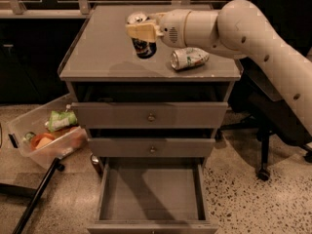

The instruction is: Place pepsi can into bottom drawer

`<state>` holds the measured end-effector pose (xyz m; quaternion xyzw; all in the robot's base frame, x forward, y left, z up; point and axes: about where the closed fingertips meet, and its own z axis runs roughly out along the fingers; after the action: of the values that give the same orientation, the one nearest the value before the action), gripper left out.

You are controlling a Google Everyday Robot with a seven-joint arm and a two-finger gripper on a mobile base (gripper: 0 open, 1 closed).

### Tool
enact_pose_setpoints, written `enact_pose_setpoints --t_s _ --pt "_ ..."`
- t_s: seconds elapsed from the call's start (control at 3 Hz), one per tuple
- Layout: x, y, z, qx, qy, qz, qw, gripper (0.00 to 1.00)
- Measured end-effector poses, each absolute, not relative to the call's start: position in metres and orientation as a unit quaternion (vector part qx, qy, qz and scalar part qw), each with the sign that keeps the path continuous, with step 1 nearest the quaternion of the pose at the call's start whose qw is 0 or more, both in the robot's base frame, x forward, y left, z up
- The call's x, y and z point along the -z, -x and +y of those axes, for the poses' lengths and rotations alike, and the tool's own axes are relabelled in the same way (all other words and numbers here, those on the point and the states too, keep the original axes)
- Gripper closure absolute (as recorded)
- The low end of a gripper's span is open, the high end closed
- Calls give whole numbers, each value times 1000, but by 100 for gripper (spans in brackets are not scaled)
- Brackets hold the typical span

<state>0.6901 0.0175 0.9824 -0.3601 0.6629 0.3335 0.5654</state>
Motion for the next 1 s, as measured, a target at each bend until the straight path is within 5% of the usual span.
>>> enact_pose_setpoints --t_s 1.0 --pt "-946 -660 53 -410 401 636 516 100"
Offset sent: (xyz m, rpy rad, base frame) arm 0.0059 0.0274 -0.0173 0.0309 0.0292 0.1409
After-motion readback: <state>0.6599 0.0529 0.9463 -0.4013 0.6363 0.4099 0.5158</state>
